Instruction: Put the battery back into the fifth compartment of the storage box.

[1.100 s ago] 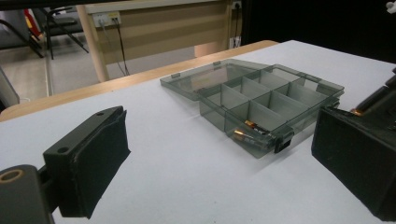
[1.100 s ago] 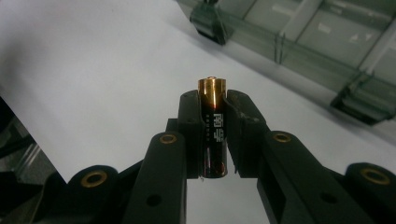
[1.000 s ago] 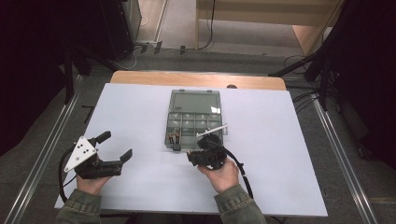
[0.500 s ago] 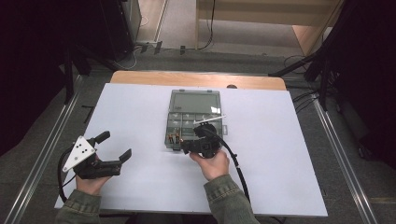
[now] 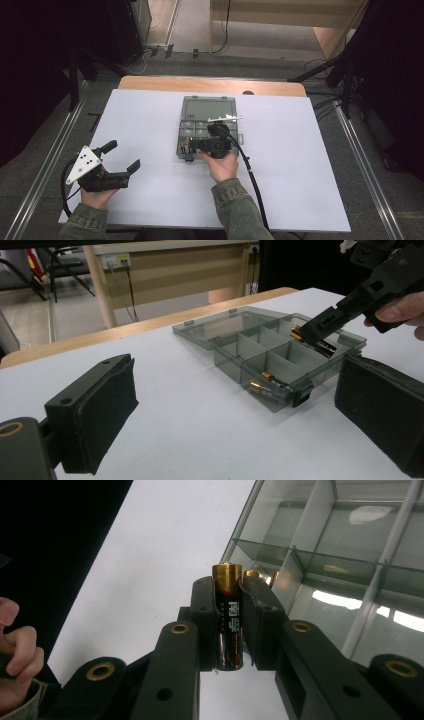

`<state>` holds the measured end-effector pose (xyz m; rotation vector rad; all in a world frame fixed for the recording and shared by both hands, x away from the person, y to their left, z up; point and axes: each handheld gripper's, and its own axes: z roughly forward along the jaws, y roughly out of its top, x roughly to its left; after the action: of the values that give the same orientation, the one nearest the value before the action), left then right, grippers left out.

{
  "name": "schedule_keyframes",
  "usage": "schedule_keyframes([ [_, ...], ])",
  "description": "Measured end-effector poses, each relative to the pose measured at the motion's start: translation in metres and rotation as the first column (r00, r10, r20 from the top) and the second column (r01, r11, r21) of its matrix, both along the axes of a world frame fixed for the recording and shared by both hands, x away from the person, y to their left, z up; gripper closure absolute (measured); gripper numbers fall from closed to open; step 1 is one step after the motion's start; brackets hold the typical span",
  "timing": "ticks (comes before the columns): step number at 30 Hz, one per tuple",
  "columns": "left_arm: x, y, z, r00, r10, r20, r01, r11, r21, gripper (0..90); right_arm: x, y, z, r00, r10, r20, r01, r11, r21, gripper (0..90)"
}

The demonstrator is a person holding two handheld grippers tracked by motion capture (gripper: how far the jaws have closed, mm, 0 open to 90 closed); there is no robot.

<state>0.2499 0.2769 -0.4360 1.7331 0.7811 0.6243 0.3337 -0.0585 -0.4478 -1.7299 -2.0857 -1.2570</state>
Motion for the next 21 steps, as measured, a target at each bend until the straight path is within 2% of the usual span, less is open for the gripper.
schedule_keyframes([
  [2, 0.000, 0.000, 0.000, 1.0000, 0.000, 0.001, 0.000, 1.0000, 0.001, 3.4, 0.002, 0.002, -0.001, 1.0000, -0.004, -0.006, 0.004, 1.0000, 0.001, 77.7],
  [10, 0.000, -0.001, 0.000, 1.0000, -0.001, 0.000, 0.001, 1.0000, 0.000, 3.4, 0.008, 0.006, -0.007, 0.9988, -0.034, -0.035, 0.036, 0.9978, 0.055, 77.7],
  [17, 0.000, 0.000, 0.000, 1.0000, -0.002, -0.001, 0.002, 1.0000, 0.000, 3.4, 0.014, 0.013, -0.008, 0.9985, -0.038, -0.039, 0.040, 0.9985, 0.039, 77.6],
  [19, 0.000, 0.000, 0.000, 1.0000, -0.002, -0.001, 0.002, 1.0000, 0.001, 3.4, 0.015, 0.016, -0.010, 0.9981, -0.043, -0.044, 0.044, 0.9985, 0.034, 75.3],
  [20, 0.000, 0.000, 0.000, 1.0000, -0.002, -0.002, 0.002, 1.0000, 0.003, 3.4, 0.016, 0.016, -0.011, 0.9980, -0.045, -0.045, 0.047, 0.9982, 0.037, 68.8],
  [21, 0.000, 0.000, 0.000, 1.0000, -0.001, -0.001, 0.001, 1.0000, 0.003, 3.4, 0.017, 0.016, -0.012, 0.9976, -0.050, -0.048, 0.052, 0.9980, 0.037, 67.5],
])
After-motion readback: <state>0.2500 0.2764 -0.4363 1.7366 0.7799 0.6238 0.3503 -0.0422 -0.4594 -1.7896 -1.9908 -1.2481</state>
